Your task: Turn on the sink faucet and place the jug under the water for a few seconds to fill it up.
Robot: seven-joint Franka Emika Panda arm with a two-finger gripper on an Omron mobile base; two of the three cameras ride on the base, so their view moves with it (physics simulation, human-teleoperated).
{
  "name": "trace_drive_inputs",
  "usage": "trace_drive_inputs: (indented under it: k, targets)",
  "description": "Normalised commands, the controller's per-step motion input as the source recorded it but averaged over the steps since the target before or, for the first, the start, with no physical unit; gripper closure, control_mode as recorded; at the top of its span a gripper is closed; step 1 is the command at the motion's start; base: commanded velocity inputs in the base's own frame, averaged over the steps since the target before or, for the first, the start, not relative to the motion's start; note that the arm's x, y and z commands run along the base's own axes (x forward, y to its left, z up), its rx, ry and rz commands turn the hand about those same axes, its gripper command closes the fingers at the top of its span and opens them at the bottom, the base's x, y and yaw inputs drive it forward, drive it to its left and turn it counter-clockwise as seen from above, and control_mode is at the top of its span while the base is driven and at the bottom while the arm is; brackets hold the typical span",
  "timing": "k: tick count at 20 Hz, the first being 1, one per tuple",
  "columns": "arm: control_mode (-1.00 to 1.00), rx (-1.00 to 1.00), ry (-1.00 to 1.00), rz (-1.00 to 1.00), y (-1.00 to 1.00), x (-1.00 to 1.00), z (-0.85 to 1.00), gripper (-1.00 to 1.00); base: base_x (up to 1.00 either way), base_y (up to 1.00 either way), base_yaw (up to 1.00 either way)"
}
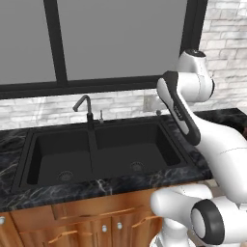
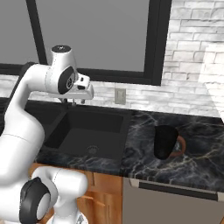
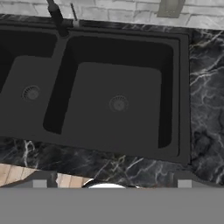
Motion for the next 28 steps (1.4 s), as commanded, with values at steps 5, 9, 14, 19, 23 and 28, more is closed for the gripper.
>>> trace_drive_inputs:
  k: [5, 9, 14, 19, 23, 28]
  targets:
    - [-1.0, 0.11, -0.38, 0.61, 0.01, 0.6, -0.66, -1.0, 0.0, 0.0, 0.0]
    - [-1.0, 0.16, -0.34, 0.62, 0.06, 0.92, -0.45, -1.0, 0.0, 0.0, 0.0]
    - [-1.0, 0.11, -0.22, 0.51, 0.32, 0.98, -0.32, -1.0, 0.0, 0.0, 0.0]
    - [-1.0, 0.02, 0.03, 0.26, 0.02, 0.26, -0.18, -1.0, 0.0, 0.0, 0.0]
    - [-1.0, 0.04, 0.01, 0.15, 0.21, 0.69, -0.23, -1.0, 0.0, 0.0, 0.0]
    - [-1.0, 0.05, -0.04, 0.07, 0.65, 0.82, -0.36, -1.0, 0.0, 0.0, 0.0]
